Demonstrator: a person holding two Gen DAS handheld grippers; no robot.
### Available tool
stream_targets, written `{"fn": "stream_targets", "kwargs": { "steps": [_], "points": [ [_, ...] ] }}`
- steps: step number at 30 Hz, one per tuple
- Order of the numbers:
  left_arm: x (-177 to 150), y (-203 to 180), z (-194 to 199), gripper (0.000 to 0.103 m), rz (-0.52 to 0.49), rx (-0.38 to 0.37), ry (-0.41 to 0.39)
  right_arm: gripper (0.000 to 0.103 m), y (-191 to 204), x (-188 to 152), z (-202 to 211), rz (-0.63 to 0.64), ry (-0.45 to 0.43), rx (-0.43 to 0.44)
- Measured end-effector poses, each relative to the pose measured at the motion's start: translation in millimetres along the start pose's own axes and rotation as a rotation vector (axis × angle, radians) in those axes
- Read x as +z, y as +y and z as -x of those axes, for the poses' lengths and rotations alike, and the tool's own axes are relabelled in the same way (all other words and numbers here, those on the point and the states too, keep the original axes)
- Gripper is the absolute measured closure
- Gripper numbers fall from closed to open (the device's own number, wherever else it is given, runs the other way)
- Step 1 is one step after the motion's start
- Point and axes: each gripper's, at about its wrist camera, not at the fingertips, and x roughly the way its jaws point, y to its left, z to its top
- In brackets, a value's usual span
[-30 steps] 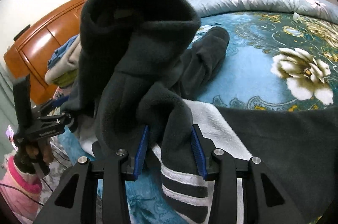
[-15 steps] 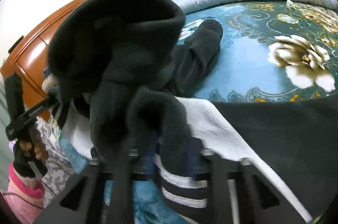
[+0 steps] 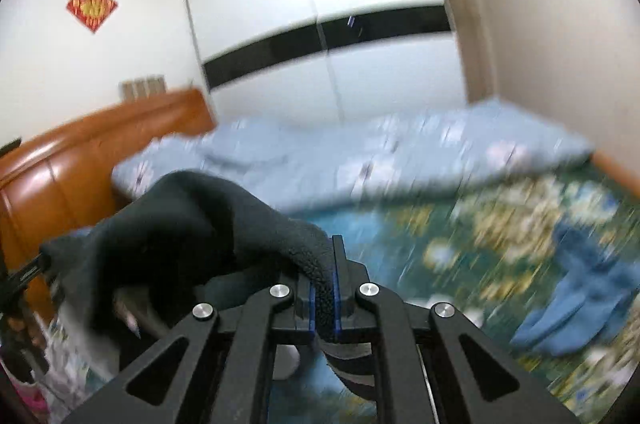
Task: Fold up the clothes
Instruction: 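Grasp the jacket sleeve cuff with the left tool while the right tool holds the jacket, then hold the jacket up with both tools and shake it open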
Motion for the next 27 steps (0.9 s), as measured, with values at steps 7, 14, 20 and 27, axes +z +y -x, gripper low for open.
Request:
{"fn": "stream_targets", "kwargs": {
  "steps": [7, 14, 20, 27],
  "points": [
    [32, -22, 63, 0.097, -0.048, -0.013, -0.133, 0.097, 16, 59, 89, 0.042, -0.201, -0.054],
    [43, -27, 151, 0.097, -0.066, -0.037, -0.280, 0.097, 25, 74, 179, 0.089, -0.344, -0.002],
    [57, -36, 138, 0.097, -0.107, -0.009, -0.240, 0.097, 19, 85, 194, 0.128, -0.363, 0.017],
    [10, -36, -22, 0.096, -0.131, 0.060, 0.031, 0.097, -29, 55, 65, 0.047, -0.120, -0.018]
  ]
}}
